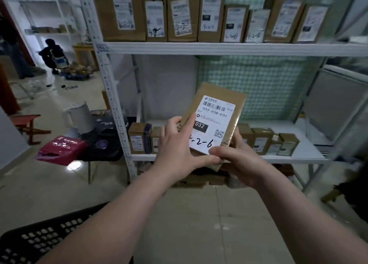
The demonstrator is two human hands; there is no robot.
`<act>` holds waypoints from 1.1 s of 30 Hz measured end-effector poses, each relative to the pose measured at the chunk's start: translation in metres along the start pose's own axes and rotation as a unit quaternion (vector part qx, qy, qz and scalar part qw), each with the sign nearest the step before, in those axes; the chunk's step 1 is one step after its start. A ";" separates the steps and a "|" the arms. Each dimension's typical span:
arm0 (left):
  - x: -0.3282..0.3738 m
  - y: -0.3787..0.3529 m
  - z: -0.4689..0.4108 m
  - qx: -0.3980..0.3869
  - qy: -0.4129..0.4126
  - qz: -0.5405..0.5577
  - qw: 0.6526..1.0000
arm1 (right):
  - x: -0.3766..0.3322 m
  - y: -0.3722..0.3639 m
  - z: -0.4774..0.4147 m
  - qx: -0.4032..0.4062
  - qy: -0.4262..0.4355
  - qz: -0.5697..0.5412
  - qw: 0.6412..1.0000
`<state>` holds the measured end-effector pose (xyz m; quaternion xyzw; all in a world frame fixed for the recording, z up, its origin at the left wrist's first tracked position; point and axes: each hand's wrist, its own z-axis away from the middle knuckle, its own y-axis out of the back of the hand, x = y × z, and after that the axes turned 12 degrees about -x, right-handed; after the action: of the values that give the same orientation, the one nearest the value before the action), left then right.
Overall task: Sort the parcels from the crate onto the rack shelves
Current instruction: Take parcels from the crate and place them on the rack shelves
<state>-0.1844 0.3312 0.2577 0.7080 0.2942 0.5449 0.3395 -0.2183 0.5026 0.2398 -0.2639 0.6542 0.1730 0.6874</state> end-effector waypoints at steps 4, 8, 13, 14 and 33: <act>0.033 -0.010 -0.029 -0.004 -0.033 0.114 0.993 | -0.026 0.039 0.023 0.051 0.032 0.029 0.998; 0.058 -0.017 -0.070 -0.038 0.003 0.300 0.953 | -0.053 0.078 0.033 0.074 0.050 0.014 0.996; 0.071 -0.042 -0.127 -0.213 0.030 0.542 0.813 | -0.073 0.128 0.022 0.133 0.061 0.034 0.989; 0.073 -0.048 -0.141 -0.226 0.025 0.559 0.797 | -0.076 0.138 0.018 0.151 0.065 0.049 0.985; 0.140 -0.067 -0.456 -0.045 -0.127 0.527 0.839 | -0.172 0.338 -0.152 0.467 0.151 0.436 0.755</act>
<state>-0.5978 0.5538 0.3644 0.8032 -0.1938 0.5593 0.0675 -0.5527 0.7024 0.3633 0.3804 0.7931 0.0852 0.4681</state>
